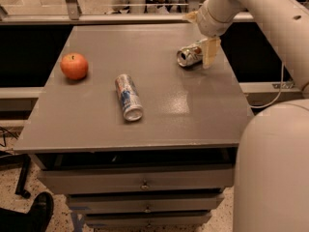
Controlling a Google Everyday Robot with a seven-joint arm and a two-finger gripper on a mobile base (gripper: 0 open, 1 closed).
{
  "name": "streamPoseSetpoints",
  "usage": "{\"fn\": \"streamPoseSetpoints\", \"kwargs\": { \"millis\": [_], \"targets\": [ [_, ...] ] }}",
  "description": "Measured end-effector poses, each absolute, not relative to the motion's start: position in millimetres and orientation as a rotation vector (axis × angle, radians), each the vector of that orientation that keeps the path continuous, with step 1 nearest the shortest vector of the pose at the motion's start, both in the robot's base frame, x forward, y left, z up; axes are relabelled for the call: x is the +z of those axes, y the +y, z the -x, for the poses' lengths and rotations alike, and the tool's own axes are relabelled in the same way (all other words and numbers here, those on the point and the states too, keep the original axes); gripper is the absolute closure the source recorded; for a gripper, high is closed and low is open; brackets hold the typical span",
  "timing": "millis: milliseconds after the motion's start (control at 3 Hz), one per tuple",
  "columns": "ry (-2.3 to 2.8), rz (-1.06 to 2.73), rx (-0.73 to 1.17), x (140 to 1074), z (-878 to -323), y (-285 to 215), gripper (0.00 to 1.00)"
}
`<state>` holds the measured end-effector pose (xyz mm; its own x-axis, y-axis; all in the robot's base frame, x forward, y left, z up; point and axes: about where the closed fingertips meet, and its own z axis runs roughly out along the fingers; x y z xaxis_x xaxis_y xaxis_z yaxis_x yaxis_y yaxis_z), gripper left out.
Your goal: Place 7up can upright
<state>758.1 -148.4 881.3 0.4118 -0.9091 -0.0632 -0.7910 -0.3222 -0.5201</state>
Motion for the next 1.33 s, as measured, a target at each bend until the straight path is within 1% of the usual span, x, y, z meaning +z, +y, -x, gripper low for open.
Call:
{"fn": "streamPoseSetpoints", "kwargs": {
  "millis": [333,667,1000,1333],
  "targets": [
    [1.461,2.313,-0.364,873.2,-765.5,-147.2,0.00],
    [1.493,2.408,-0.324,861.9,-763.0,-147.7,0.00],
    [1.519,2.476,-0.199,847.1,-752.7,-146.5,0.00],
    [1.515,2.503,-0.093,838.4,-745.6,-140.7,0.18]
  ]
}}
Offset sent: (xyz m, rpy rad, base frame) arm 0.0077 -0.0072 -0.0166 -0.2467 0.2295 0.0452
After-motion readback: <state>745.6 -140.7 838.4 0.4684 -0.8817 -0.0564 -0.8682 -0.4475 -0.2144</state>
